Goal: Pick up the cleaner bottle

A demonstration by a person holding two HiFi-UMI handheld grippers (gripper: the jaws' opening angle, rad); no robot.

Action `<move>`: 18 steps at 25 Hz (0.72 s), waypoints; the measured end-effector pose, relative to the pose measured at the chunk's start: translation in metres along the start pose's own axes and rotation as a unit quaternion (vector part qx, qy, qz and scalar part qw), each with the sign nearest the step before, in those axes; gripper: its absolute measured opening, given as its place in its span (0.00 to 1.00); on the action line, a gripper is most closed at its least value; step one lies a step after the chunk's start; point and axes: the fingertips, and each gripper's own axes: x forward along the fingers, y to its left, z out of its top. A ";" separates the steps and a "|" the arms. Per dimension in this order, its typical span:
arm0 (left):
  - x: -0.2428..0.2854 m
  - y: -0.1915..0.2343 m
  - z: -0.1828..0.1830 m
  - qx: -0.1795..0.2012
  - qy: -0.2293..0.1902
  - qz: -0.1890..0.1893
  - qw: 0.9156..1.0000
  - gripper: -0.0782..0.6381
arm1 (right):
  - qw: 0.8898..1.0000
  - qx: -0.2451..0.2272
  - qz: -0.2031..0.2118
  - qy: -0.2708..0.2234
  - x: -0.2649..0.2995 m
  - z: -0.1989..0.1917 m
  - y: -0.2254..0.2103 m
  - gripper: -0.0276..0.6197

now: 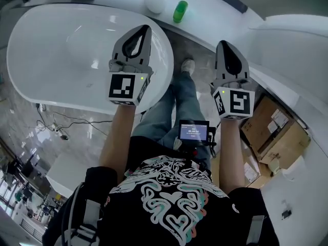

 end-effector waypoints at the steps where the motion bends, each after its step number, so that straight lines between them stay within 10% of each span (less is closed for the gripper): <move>1: 0.003 0.001 -0.006 -0.002 0.003 -0.001 1.000 0.14 | 1.000 -0.001 0.000 0.001 0.004 -0.004 0.000 0.09; 18: 0.037 -0.010 -0.077 0.002 0.033 -0.017 0.999 0.14 | 1.000 -0.009 0.006 0.027 0.036 -0.070 -0.016 0.09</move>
